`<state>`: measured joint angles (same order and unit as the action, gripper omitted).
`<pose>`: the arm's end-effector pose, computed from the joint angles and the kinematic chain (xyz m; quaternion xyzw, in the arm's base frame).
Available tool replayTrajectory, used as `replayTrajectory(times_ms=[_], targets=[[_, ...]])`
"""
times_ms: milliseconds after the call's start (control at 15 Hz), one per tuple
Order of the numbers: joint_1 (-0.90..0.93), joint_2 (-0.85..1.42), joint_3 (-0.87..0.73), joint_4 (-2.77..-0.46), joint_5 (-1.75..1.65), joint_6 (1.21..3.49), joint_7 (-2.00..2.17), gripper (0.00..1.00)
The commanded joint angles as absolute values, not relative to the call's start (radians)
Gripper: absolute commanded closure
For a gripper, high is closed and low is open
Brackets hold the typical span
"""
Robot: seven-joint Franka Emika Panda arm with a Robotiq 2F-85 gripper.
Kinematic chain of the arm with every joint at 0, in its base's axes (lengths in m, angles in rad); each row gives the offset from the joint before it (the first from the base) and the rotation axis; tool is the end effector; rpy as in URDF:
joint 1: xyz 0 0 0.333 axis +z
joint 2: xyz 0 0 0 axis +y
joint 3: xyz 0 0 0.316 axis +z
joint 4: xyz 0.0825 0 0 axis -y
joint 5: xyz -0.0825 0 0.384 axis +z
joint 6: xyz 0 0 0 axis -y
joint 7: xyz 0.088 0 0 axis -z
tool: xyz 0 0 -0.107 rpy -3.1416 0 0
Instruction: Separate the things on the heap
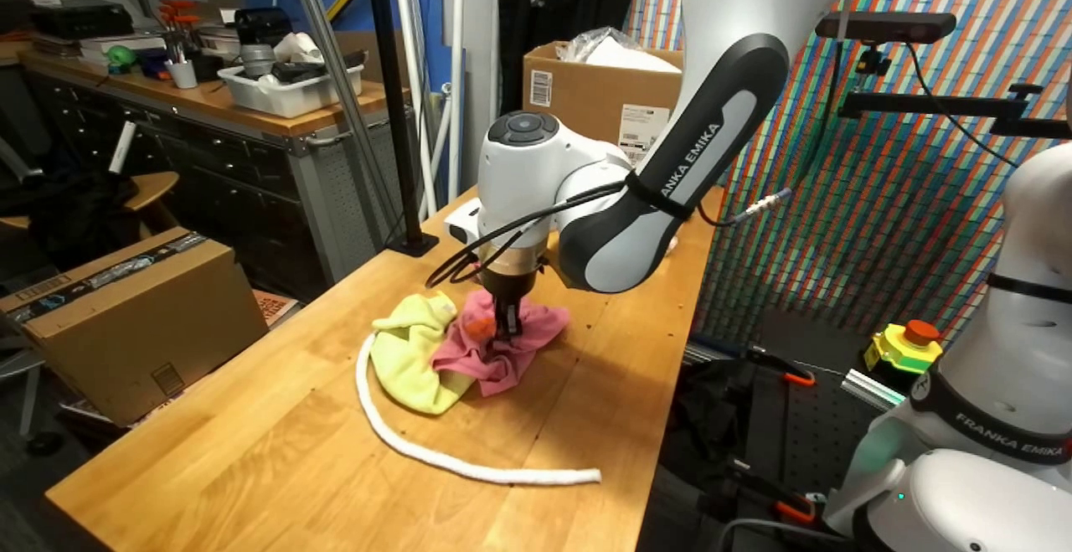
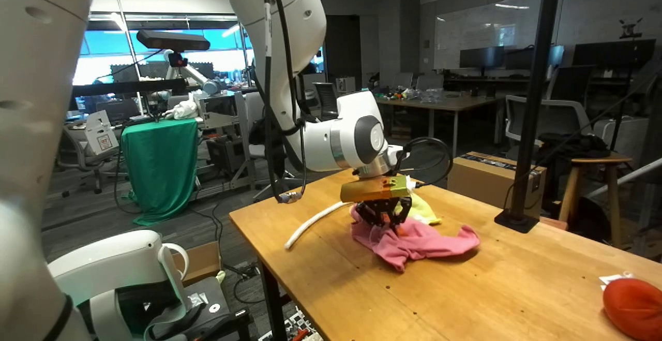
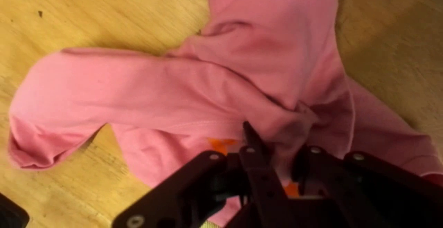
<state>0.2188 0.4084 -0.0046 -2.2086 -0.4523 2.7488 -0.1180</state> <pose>0.5461 0.1368 0.2026 0.9256 0.3593 0.0688 0.0970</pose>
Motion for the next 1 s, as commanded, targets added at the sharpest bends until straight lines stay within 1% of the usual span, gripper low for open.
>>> replayTrajectory(times_ms=[0,67,133,533,933], targets=[[0.254,0.336,-0.041,-2.244,-0.503,2.707,-0.035,0.96],[0.258,0.322,-0.049,-2.249,-0.520,2.696,-0.014,0.97],[0.260,0.311,-0.056,-2.254,-0.536,2.682,0.005,0.93],[0.236,0.219,-0.091,-2.316,-0.679,2.578,0.155,0.94],[0.166,0.145,-0.074,-2.366,-0.732,2.490,0.234,0.94]])
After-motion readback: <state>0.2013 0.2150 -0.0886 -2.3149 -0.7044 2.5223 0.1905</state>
